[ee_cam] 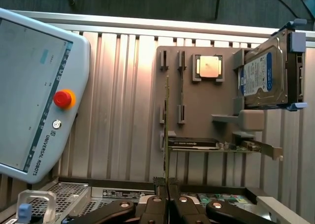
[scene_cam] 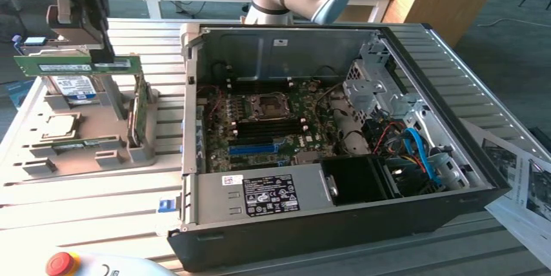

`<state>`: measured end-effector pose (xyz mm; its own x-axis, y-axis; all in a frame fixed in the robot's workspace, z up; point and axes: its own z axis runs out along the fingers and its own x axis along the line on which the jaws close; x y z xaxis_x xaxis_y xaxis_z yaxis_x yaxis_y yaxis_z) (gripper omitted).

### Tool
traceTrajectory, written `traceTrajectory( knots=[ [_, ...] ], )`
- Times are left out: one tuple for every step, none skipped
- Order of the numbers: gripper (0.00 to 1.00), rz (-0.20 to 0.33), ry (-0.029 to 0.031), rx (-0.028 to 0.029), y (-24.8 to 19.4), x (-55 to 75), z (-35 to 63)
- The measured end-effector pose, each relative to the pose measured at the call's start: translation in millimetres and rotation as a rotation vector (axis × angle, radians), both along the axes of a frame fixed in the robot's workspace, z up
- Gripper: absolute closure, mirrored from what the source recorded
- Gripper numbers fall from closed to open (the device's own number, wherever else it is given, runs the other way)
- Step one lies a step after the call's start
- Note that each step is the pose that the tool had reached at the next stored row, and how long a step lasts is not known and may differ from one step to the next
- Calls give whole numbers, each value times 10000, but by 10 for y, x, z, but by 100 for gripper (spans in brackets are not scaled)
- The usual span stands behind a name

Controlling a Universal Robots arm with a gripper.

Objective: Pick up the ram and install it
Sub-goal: 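Pick up the ram and move it above insertion slot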

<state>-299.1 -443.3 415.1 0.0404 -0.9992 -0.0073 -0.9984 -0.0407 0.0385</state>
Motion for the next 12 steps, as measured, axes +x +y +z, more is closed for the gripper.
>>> traceTrajectory(
  knots=[
    [88,0,-1,1,-1,26,-1],
    [88,1,0,0,-1,52,0],
    [88,1,-1,0,-2,77,0],
    [88,0,0,0,-2,102,0],
    [88,0,0,0,-2,127,0],
    [88,0,0,0,-2,152,0],
    [88,0,-1,0,-2,179,0],
    [88,0,0,0,-3,204,0],
    [88,0,0,0,-3,229,0],
    [88,0,-1,0,-3,254,0],
    [88,1,-1,0,-4,279,0],
    [88,1,0,0,-4,303,0]
  ],
)
